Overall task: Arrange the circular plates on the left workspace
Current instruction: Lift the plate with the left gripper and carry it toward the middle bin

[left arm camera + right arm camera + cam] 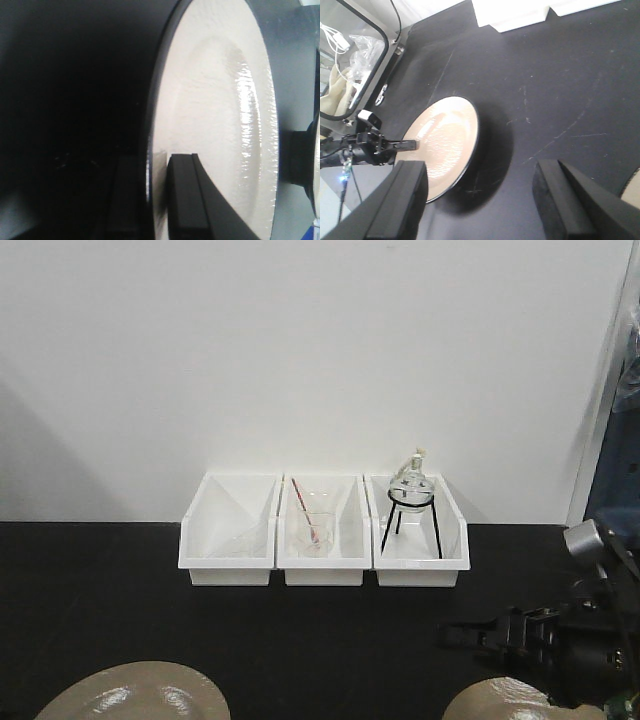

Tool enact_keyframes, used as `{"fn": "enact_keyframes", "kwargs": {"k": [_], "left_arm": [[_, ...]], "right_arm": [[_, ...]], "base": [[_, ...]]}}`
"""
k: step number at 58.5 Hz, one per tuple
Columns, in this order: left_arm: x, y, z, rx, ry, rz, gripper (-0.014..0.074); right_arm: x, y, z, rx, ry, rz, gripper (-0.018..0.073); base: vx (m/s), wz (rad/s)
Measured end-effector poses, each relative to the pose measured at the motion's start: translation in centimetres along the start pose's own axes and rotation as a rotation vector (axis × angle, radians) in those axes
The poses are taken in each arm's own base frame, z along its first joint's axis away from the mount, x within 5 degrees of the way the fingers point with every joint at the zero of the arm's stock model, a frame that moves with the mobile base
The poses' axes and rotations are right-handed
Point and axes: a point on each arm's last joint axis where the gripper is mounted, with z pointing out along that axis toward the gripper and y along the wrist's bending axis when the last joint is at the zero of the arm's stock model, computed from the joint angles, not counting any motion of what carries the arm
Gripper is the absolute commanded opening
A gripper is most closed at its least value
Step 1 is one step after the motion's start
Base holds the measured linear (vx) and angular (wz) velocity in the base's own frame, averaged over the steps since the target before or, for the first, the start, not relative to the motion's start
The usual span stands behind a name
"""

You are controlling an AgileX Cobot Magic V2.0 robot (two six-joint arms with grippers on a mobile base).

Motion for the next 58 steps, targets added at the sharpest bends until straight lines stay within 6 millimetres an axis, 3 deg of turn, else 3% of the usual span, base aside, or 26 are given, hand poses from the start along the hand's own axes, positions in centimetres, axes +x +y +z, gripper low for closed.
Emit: {"fn": "enact_keyframes", "kwargs": {"k": [19,30,45,58], "left_arm": [[-0.9,-1.9,0.6,0.173,-0.082,-0.080,-0.0001],[-2.2,-4.7,2.2,0.263,-0.136,-0.076,-0.0001],[-2.8,-10.4,6.6,0.257,-0.098,0.059,-0.0001],[-3.0,-11.8,11.2,0.244,-0.029,0.057,-0.0001]], "right_arm": [[-0.1,0.1,0.0,-0.007,-0.011,0.012,0.0494],[-0.1,0.1,0.0,-0.007,-0.012,0.013,0.0494],[-0.3,0.2,0.0,-0.023,-0.035,0.038,0.0494],[-0.4,0.2,0.0,-0.024,-0.044,0.025,0.0494]], "base": [[0.00,0.00],[0.00,0.00],[0.00,0.00],[0.00,0.00]]}}
